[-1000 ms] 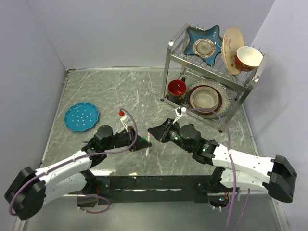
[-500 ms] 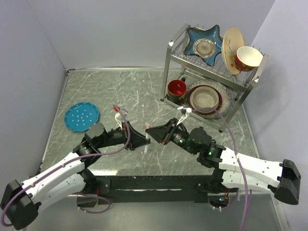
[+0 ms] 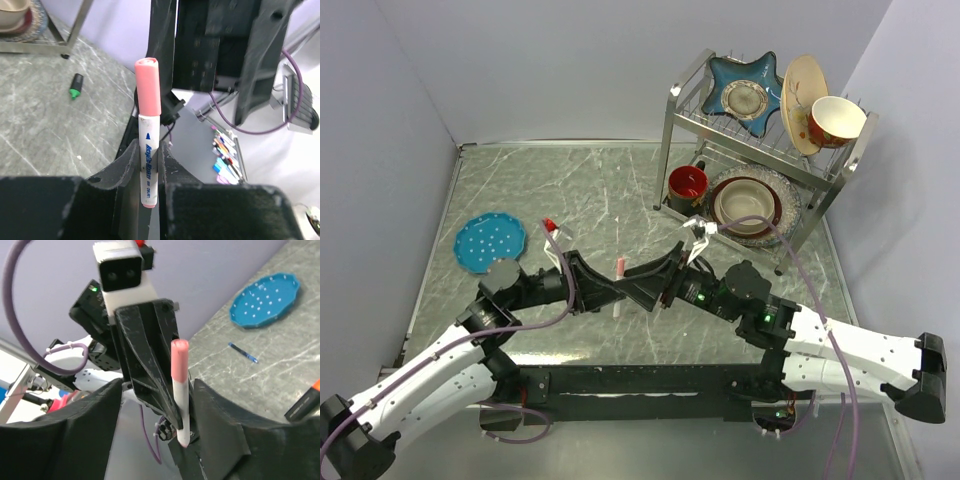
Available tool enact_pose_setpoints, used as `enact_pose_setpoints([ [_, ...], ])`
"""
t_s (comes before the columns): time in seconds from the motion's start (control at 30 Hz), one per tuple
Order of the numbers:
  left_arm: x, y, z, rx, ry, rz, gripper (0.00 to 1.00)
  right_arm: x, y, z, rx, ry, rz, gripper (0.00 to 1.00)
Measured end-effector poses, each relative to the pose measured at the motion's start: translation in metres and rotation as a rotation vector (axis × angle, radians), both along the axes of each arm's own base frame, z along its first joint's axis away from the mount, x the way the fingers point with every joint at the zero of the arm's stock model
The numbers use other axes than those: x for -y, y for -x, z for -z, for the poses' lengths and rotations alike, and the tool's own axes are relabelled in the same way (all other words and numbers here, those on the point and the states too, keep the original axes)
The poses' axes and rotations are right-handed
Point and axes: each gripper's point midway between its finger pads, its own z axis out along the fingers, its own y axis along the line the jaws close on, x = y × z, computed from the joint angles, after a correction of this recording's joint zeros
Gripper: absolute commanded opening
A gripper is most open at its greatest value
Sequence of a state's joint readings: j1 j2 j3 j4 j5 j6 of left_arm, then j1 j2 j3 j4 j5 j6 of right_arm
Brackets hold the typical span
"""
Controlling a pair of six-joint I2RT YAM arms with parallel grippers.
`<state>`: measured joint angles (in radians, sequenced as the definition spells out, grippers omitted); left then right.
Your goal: Insert the pens into the pen caps
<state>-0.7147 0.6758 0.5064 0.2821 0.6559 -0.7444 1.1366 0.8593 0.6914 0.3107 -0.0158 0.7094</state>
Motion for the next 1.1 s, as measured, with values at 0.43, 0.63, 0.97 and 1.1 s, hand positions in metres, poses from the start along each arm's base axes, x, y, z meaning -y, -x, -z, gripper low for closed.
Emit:
enact_pose_setpoints([
  [0.43, -0.002, 0.027, -0.011, 0.040, 0.033, 0.138, 0.01, -0.002, -0.002, -0.033, 0.090, 0.043, 0.000, 0.70],
  [0.63, -0.003, 0.034, -0.015, 0.060, 0.054, 0.175, 0.01, -0.006, 0.000, -0.032, 0.102, 0.066, -0.023, 0.62],
  [0.97, -0.004, 0.037, -0.017, 0.073, 0.061, 0.188, 0.01, -0.017, 0.011, -0.023, 0.115, 0.086, -0.108, 0.01],
  [1.1, -0.005, 0.037, -0.015, 0.072, 0.054, 0.186, 0.01, -0.018, 0.013, -0.020, 0.121, 0.074, -0.116, 0.00],
])
